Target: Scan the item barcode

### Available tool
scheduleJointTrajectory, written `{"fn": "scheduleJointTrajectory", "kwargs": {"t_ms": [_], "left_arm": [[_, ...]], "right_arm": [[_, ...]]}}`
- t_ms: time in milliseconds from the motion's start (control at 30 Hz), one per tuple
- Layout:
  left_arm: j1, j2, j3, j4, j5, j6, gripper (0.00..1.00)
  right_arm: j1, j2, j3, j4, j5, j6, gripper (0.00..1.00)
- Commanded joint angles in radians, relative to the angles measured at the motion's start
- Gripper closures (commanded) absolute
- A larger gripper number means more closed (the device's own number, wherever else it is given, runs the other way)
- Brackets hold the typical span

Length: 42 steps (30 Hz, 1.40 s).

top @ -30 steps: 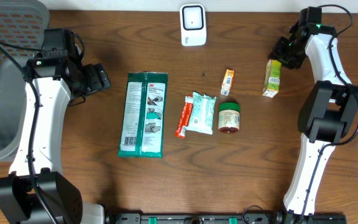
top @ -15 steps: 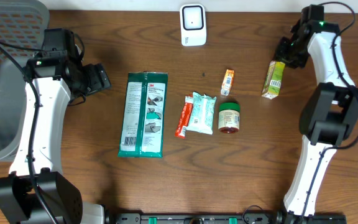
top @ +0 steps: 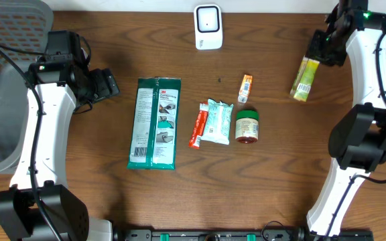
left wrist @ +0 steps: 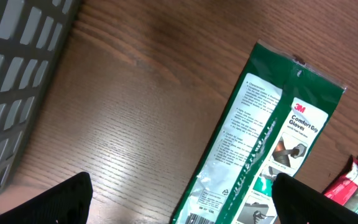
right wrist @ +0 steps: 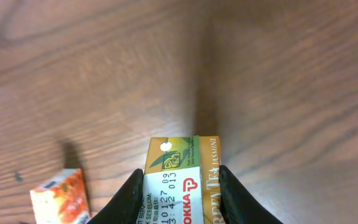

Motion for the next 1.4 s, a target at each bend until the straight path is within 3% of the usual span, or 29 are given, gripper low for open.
{"fn": "scheduleJointTrajectory", "kwargs": {"t_ms": [0, 433, 933, 1167, 1367], "left_arm": [[0.004, 0.005, 0.003, -0.003, 0.002, 0.006, 0.08], [0.004, 0.005, 0.003, -0.003, 0.002, 0.006, 0.08], [0.004, 0.005, 0.003, -0.003, 0.002, 0.006, 0.07], [0.004, 0.005, 0.003, -0.003, 0.002, 0.006, 0.08], [0.004, 0.005, 0.003, -0.003, 0.002, 0.006, 0.08]], "right_arm": [[0.031, -0.025, 0.011, -0.001, 0.079, -0.004, 0.73], [0.161, -0.063, 0.011, -0.016, 0.353, 0.158, 0.72], [0.208, -0.396, -0.045, -0.100, 0.405, 0.158, 0.75], [0.251, -0.646, -0.357, 0.078, 0.505, 0.176, 0.75], [0.270, -0.910, -0.864, 0.513, 0.597, 0.196, 0.73]]}}
